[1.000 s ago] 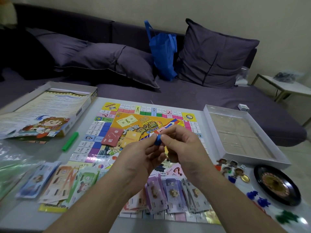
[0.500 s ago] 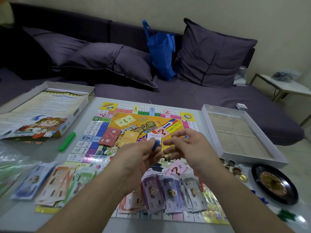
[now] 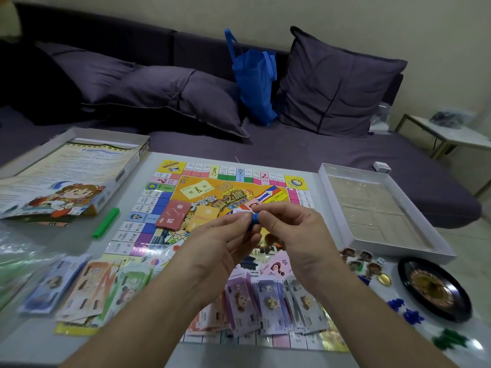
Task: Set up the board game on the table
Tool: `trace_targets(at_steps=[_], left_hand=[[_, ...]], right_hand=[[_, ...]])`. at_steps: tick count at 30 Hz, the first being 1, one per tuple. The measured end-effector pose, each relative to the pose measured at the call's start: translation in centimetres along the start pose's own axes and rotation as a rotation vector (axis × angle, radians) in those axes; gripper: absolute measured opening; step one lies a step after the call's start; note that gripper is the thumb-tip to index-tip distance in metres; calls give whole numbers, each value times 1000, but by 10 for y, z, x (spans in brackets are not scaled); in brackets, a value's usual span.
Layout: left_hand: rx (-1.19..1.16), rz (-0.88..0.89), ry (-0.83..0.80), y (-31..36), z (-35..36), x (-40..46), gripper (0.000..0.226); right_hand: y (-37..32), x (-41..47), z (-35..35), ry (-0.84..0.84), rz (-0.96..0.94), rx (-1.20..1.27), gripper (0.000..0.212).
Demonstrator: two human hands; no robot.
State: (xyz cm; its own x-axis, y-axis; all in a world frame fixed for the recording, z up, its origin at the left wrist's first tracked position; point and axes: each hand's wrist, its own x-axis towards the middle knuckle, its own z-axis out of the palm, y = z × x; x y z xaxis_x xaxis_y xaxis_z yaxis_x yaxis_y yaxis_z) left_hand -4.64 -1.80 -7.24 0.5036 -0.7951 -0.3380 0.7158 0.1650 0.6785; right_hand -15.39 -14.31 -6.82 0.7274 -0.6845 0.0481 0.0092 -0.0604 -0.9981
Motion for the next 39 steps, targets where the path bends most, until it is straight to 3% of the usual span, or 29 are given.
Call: trace_targets(at_steps=[3, 6, 13, 19, 22, 25, 29, 32, 35, 37, 39], left_hand=[[-21, 19, 6, 0, 1, -1, 35], [-48, 26, 17, -2, 2, -1, 35], [-3, 72, 33, -4, 2, -3, 18], [-14, 74, 54, -3, 0, -3, 27], [-27, 58, 62, -2, 0, 0, 41], [-37, 44, 53, -1, 1, 3, 40], [-39, 32, 58, 0, 2, 6, 37], [-8, 2, 76, -3, 1, 6, 25], [28, -11, 92, -6, 1, 6, 17], [32, -10, 102, -7, 0, 7, 15], [24, -13, 103, -6, 0, 9, 16]], right_hand=[[3, 0, 2, 10, 41, 68, 23], [4, 0, 2, 2, -10, 75, 12], [3, -1, 8, 51, -60, 19, 10], [2, -1, 12, 30, -78, 15, 10], [3, -2, 14, 49, -112, -86, 15], [6, -3, 12, 38, -174, -274, 18], [-2, 4, -9, 37, -59, -282, 22], [3, 23, -44, 214, -3, -749, 18], [17, 38, -72, 200, 153, -1248, 35], [26, 45, -82, 171, 210, -1419, 37], [33, 50, -84, 175, 204, -1493, 24]])
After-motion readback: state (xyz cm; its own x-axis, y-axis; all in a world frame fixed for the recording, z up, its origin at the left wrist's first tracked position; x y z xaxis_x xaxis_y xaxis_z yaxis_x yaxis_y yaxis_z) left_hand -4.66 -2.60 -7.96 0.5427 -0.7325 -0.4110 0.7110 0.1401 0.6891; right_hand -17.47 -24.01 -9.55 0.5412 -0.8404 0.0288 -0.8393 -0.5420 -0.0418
